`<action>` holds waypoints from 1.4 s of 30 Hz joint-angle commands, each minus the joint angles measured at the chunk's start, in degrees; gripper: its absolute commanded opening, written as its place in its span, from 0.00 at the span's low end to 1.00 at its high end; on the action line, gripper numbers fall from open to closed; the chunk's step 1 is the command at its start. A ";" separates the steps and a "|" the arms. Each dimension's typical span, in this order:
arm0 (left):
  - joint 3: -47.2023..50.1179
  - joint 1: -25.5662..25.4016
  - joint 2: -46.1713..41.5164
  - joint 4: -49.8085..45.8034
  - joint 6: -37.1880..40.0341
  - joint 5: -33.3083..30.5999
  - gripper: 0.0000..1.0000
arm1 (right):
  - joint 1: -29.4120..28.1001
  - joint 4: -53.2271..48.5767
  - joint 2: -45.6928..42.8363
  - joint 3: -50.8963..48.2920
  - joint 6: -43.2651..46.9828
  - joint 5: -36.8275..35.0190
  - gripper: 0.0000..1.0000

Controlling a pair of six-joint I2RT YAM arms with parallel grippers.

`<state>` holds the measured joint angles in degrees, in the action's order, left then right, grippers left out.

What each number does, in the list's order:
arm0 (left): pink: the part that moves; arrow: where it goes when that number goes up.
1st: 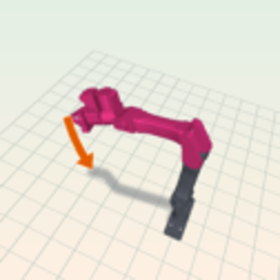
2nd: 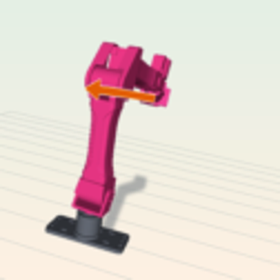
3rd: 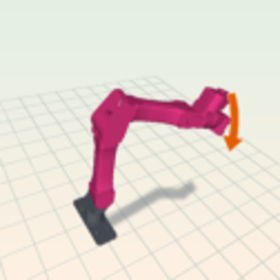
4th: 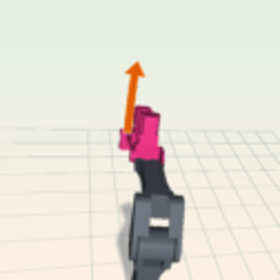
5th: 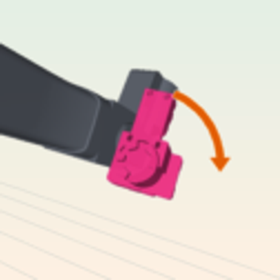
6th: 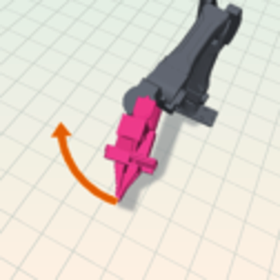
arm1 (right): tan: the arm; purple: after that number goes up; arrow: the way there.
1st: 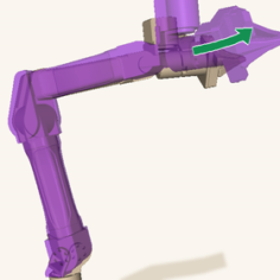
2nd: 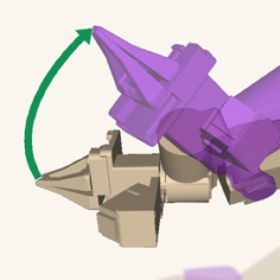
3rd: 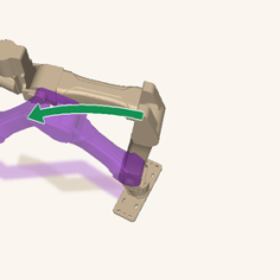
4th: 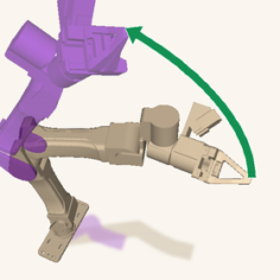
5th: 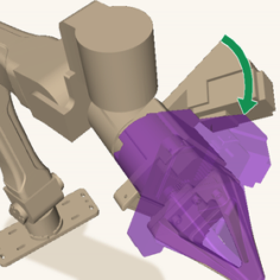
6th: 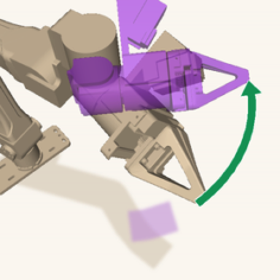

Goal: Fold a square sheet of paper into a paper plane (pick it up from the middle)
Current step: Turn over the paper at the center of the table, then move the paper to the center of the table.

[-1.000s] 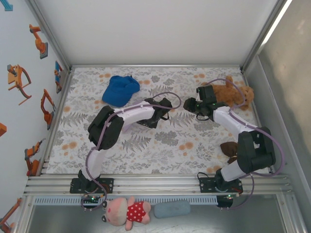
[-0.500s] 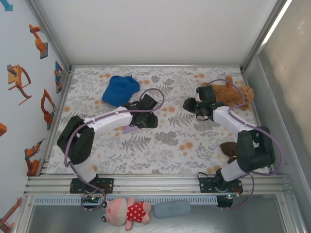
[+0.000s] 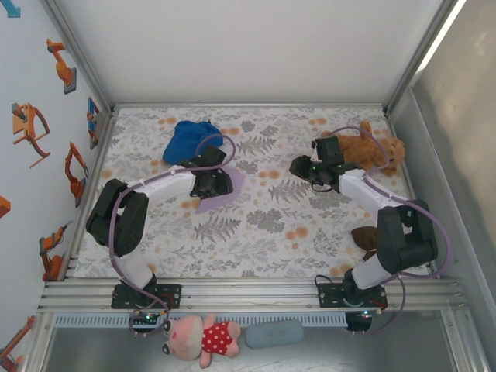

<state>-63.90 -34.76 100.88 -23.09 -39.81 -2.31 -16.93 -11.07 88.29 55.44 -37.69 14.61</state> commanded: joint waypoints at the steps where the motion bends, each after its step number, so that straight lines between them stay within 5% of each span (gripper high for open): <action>1: -0.63 1.76 1.13 1.70 0.10 -0.45 0.64 | 0.44 0.90 1.07 -0.60 -0.53 0.98 0.40; 24: 4.12 10.55 4.83 10.16 -8.64 13.84 0.67 | 0.07 4.02 6.15 0.07 -3.25 8.22 0.37; 42: 7.69 1.69 6.16 20.55 -24.25 22.35 0.52 | -8.10 16.47 8.99 -6.23 -20.71 15.72 0.35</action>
<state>-57.65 -32.05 105.25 -3.57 -58.63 18.55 -23.31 2.37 96.42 49.47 -54.17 28.82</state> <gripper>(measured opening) 0.532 0.355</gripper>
